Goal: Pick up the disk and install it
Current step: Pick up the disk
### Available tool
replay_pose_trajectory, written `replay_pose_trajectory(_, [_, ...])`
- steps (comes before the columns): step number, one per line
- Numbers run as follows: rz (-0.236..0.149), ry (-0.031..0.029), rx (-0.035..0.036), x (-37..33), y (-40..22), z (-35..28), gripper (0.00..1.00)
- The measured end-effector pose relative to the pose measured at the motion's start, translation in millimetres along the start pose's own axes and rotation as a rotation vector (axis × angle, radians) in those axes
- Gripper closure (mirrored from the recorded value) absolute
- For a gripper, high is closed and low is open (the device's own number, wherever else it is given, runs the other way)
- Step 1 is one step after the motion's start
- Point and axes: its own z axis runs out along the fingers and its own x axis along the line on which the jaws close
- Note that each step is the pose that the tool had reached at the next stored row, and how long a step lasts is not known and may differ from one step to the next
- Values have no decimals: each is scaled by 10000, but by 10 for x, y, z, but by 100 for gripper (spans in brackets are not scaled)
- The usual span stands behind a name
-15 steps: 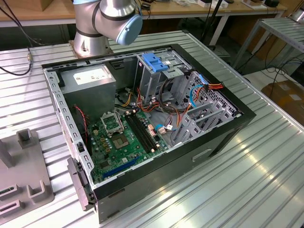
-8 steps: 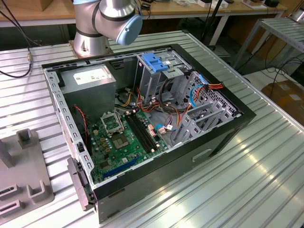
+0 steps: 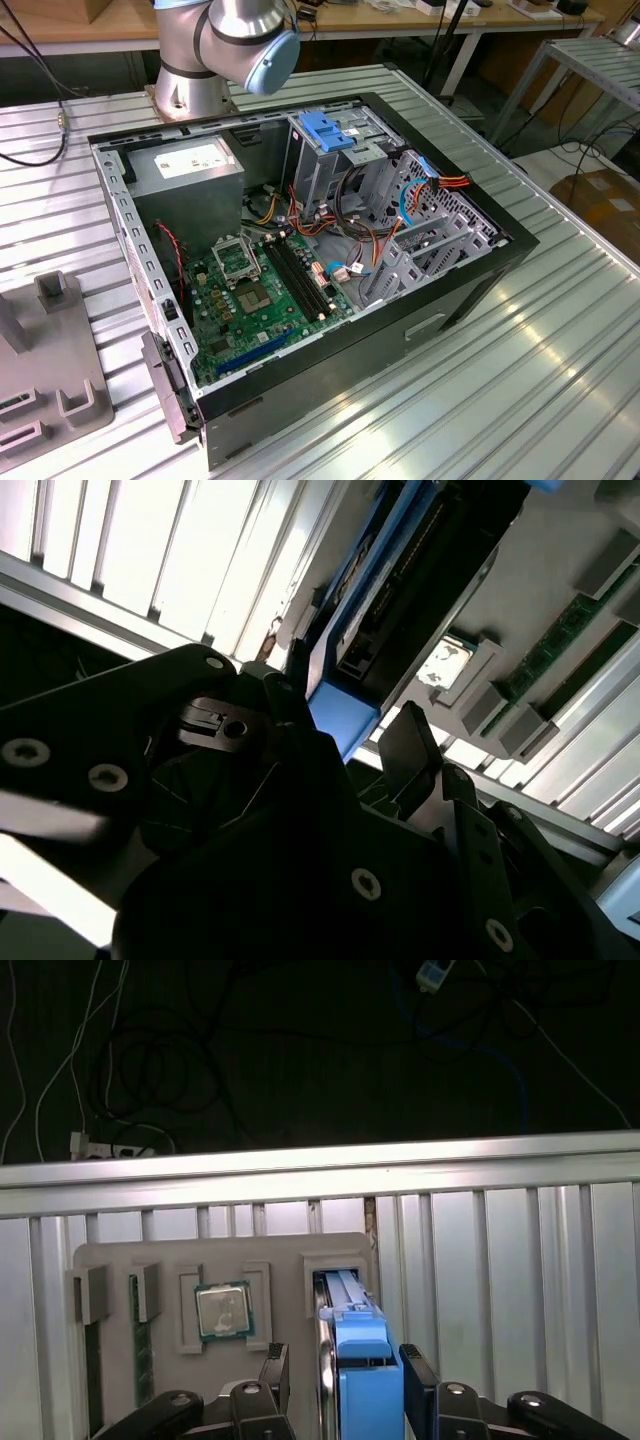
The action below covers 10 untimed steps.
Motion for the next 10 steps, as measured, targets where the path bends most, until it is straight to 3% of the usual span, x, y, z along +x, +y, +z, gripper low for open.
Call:
replay_pose_trajectory(4, [0, -7, 1, 0, 0, 61, 44])
replay_pose_trajectory(8, [0, -5, 1, 0, 0, 61, 45])
replay_pose_trajectory(9, [0, -5, 1, 1, 0, 61, 53])
replay_pose_trajectory(10, [-1, -5, 1, 1, 0, 61, 53])
